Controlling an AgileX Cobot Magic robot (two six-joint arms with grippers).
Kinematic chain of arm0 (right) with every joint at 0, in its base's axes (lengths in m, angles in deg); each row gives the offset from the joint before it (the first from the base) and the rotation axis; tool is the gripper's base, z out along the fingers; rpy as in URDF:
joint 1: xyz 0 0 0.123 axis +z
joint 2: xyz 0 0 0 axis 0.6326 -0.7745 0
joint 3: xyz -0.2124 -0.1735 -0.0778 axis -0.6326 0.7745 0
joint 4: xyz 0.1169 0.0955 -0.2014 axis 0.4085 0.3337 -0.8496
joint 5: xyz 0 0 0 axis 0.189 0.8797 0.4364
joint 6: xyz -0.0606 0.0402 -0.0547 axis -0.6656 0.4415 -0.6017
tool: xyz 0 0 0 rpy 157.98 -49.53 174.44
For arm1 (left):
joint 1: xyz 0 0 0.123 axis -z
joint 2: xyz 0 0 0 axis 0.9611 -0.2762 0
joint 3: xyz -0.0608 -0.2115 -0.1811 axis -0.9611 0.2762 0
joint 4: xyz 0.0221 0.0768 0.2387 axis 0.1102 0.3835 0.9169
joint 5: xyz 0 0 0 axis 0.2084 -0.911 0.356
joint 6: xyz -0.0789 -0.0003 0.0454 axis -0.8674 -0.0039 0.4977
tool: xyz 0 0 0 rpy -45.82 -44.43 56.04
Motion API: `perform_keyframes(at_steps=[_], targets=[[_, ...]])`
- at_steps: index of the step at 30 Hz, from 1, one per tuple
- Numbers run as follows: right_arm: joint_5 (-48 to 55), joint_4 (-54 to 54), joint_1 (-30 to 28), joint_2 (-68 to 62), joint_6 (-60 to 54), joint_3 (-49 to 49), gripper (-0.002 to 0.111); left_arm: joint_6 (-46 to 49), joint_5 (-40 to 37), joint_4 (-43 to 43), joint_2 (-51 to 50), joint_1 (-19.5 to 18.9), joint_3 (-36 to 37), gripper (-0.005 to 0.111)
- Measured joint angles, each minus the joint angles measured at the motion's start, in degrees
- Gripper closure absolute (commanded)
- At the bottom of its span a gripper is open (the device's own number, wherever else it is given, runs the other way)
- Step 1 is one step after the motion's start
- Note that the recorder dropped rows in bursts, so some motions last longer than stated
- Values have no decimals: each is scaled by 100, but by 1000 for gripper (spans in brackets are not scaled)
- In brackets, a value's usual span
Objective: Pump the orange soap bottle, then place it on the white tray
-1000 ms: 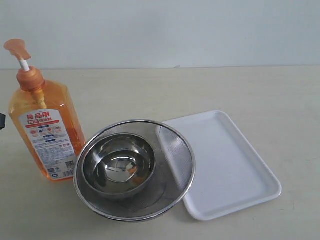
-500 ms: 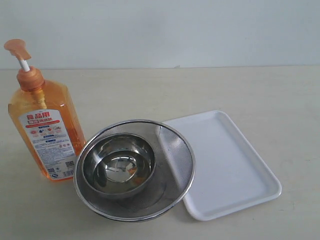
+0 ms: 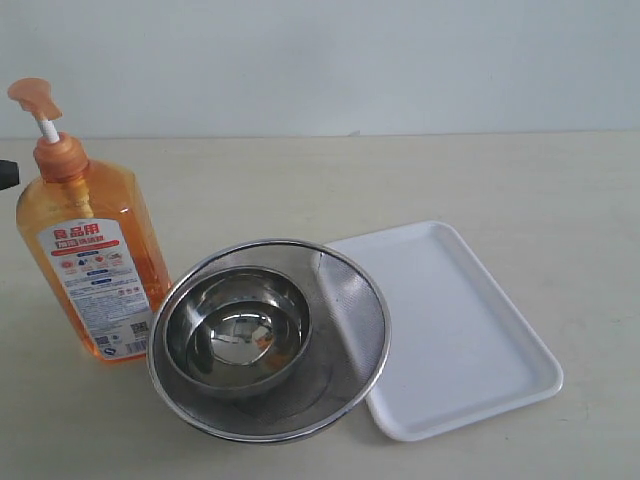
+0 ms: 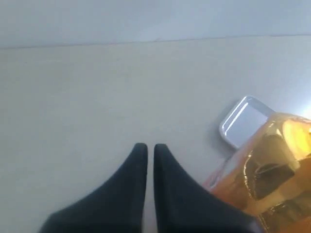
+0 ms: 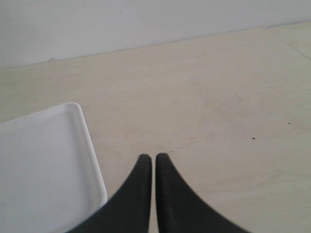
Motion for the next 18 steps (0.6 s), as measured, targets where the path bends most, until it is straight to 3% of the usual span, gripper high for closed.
perform_keyframes(at_steps=[6,18], targets=[[0,0,0,0,0,0,108,581,-197,-100,-393,300,0,102],[0,0,0,0,0,0,108,809,-526,45,-604,324,0,102]])
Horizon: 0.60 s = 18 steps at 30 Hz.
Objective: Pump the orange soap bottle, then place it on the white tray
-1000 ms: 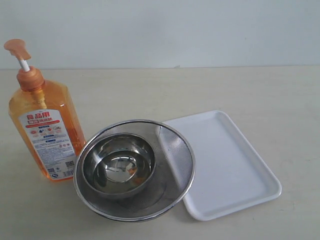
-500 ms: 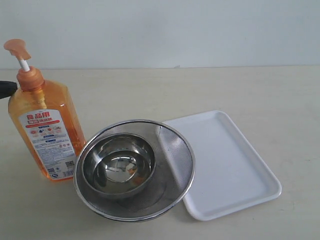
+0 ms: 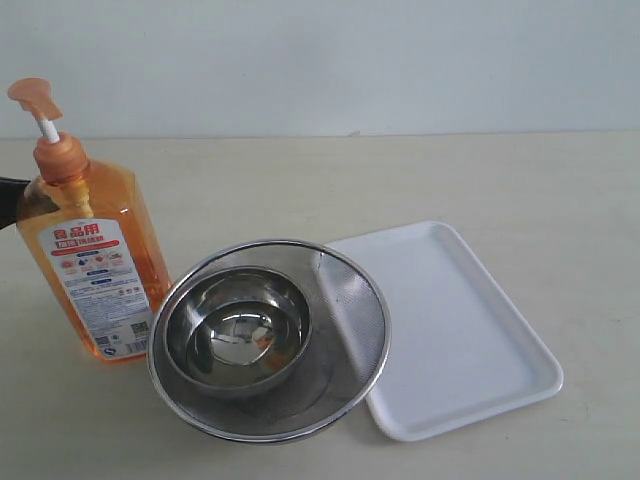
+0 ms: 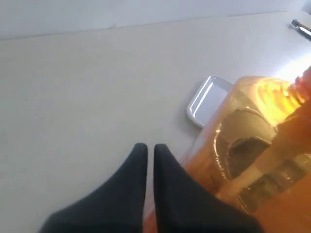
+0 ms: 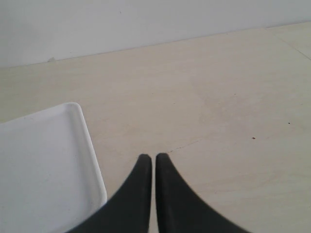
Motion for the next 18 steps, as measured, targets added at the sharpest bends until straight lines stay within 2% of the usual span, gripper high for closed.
perform_keyframes(at_steps=[8,18], targets=[[0,0,0,0,0,0,108,-850,-148,489,0,0,0,102],[0,0,0,0,0,0,108,-1018,-160,515,503,0,491,102]])
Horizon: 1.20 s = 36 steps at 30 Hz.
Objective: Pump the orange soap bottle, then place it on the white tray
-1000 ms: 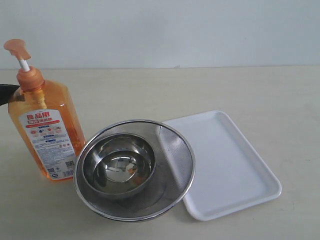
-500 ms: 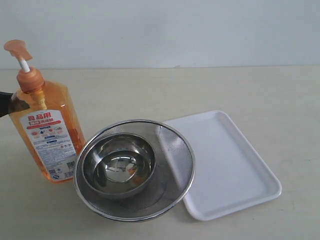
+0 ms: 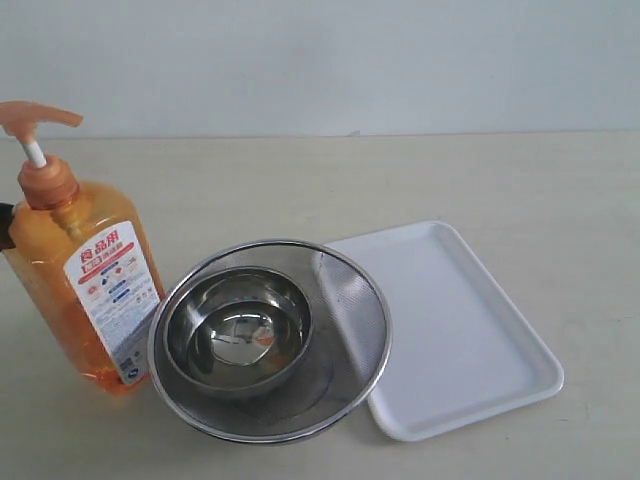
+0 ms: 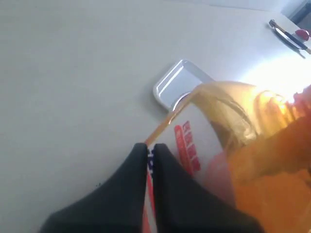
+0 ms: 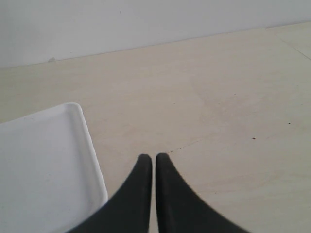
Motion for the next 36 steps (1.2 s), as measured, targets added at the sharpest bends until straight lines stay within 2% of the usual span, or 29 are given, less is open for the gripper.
perform_keyframes(at_steps=[9,20,27,29,36], targets=[[0,0,0,0,0,0,108,-634,91,114,1427,0,381,102],[0,0,0,0,0,0,108,-1541,981,523,2273,0,664,102],[0,0,0,0,0,0,108,-3225,2478,584,2977,13,701,102],[0,0,0,0,0,0,108,-3464,2689,584,3245,13,701,102],[0,0,0,0,0,0,108,-3843,2841,584,4660,13,1028,102]])
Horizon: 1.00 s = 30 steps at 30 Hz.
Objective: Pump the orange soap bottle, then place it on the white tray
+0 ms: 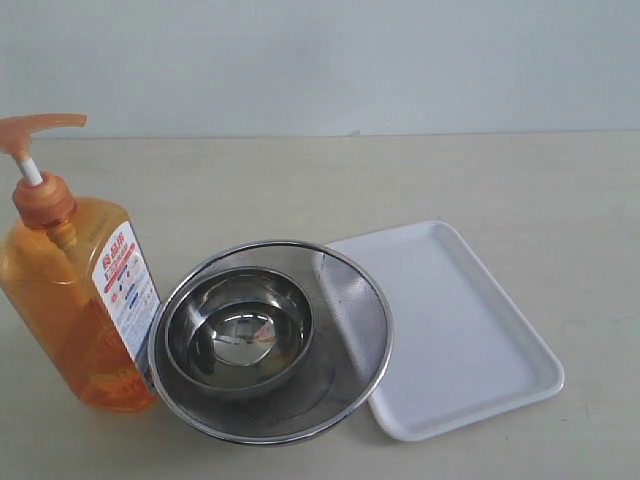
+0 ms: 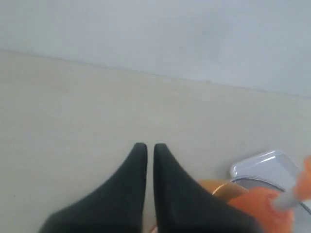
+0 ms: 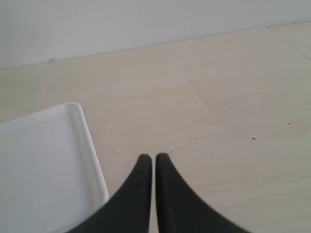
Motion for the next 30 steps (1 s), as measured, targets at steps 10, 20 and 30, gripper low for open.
perform_keyframes(at_steps=[10,20,30], targets=[[0,0,0,0,0,0,108,-42,251,0,3119,0,1472,102],[0,0,0,0,0,0,108,-303,-64,137,5060,0,1937,102],[0,0,0,0,0,0,108,-1056,-414,69,5083,0,2070,102]])
